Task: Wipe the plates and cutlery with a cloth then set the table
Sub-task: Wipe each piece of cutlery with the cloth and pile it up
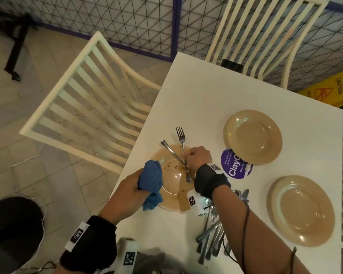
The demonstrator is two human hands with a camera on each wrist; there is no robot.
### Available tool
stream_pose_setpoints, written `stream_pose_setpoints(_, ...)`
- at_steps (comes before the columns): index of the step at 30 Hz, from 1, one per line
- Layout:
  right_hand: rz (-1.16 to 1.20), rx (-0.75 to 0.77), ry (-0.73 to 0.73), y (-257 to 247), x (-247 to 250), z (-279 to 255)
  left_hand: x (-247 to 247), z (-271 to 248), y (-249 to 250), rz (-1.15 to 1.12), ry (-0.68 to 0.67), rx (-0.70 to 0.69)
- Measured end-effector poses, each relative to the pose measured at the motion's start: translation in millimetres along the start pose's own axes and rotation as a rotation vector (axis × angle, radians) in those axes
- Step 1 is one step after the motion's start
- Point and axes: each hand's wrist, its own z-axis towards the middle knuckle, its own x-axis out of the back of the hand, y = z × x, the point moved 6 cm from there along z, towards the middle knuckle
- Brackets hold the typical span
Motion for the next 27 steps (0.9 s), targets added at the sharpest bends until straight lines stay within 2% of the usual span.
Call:
stream_pose_setpoints(2, 0.168, 0.020, 0.014, 1.5, 11.4, -8.4, -0.4, 2.1, 6.4, 0.042, 0.010, -0.011)
stream_pose_setpoints(4, 0.306, 0.074, 0.010, -1.7, 23.5, -22.0, -8.9, 2.1, 21.6, -0.005, -0.042, -0.012)
stream_pose_setpoints(8, 0.477, 0.180, -0.005, -11.7, 43.2, -54.0, -29.1, 4.9, 56.9, -0.090, -0.078, -0.074)
stream_pose_setpoints(12, 0.614, 0.227, -0.044, -17.3, 60.3, -87.7, -53.7, 7.2, 82.7, -0.013, -0.007, -0.147)
stream_pose_setpoints(17, 0.829, 0.258, -0.017, -8.7, 93.4, -119.9, -79.2, -8.2, 93.1, -0.088, 0.092, -0.202)
stream_pose_setpoints(21, 0.965, 0.269, -0.029, 3.1, 121.4, -135.3, -93.2, -35.3, 96.1, -0.037, 0.065, -0.203)
stream_pose_setpoints(27, 0.991, 0.308, -0.041, 8.9, 127.4, -163.0, -109.4, -42.2, 122.6, -0.101, 0.135, -0.257)
